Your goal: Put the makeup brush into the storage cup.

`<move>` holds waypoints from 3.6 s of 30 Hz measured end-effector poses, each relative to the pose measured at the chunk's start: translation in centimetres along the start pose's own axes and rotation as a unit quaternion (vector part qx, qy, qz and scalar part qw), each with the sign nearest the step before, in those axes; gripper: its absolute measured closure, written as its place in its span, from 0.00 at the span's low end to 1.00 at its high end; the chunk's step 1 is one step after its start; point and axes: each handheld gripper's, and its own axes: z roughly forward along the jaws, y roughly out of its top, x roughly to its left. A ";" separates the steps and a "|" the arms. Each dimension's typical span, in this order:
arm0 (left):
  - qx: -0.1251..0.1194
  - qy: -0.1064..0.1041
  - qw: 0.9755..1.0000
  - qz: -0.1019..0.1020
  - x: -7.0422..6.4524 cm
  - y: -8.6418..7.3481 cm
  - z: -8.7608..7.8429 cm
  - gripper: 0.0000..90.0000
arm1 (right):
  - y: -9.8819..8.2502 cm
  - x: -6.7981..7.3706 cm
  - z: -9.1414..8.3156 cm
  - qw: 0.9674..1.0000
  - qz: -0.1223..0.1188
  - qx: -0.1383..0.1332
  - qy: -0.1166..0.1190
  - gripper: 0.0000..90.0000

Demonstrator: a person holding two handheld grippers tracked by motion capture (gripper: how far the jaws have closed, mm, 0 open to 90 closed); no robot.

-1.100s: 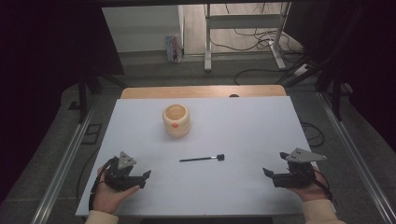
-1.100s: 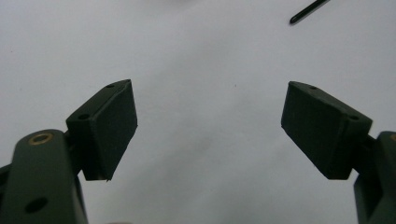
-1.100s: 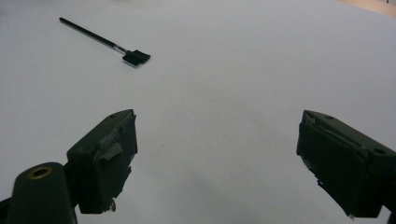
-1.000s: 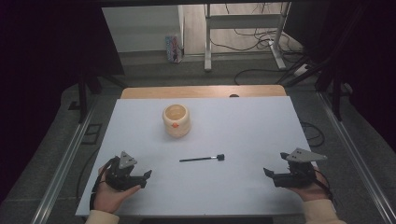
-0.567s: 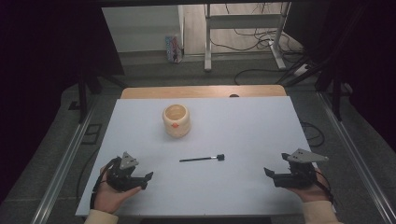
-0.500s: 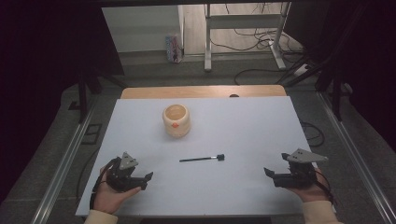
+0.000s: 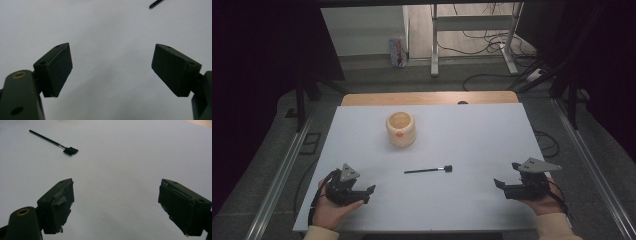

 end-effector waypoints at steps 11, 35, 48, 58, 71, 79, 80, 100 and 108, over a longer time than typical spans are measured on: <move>-0.010 -0.004 1.000 0.006 0.1 0.4 -0.7 0.20 | 0.2 -0.2 0.7 1.000 0.004 0.005 0.006 0.15; 0.013 -0.049 0.997 0.059 -0.5 4.6 0.0 0.25 | -0.1 -0.1 0.6 1.000 0.000 0.009 0.003 0.15; 0.015 -0.056 0.994 0.093 -1.7 6.8 0.7 0.24 | -0.1 -0.1 0.7 1.000 0.000 0.011 0.004 0.15; 0.024 -0.062 0.991 0.113 -2.7 8.9 1.9 0.25 | -0.2 -0.4 0.9 1.000 0.003 0.018 0.009 0.15; 0.046 -0.070 0.987 0.135 -3.9 10.4 3.9 0.26 | -0.2 -0.3 0.9 1.000 0.002 0.015 0.006 0.16; 0.065 -0.075 0.982 0.158 -4.8 11.1 5.4 0.27 | -0.1 -0.2 0.9 1.000 -0.002 0.019 0.000 0.16; 0.065 -0.075 0.982 0.158 -4.8 11.1 5.4 0.27 | -0.1 -0.2 0.9 1.000 -0.002 0.019 0.000 0.16; 0.079 -0.091 0.975 0.185 -6.0 13.0 6.9 0.28 | -0.2 -0.2 1.1 1.000 -0.001 0.027 0.002 0.16; 0.088 -0.100 0.971 0.196 -6.2 13.7 7.7 0.28 | -0.2 -0.1 1.2 1.000 0.000 0.029 0.004 0.16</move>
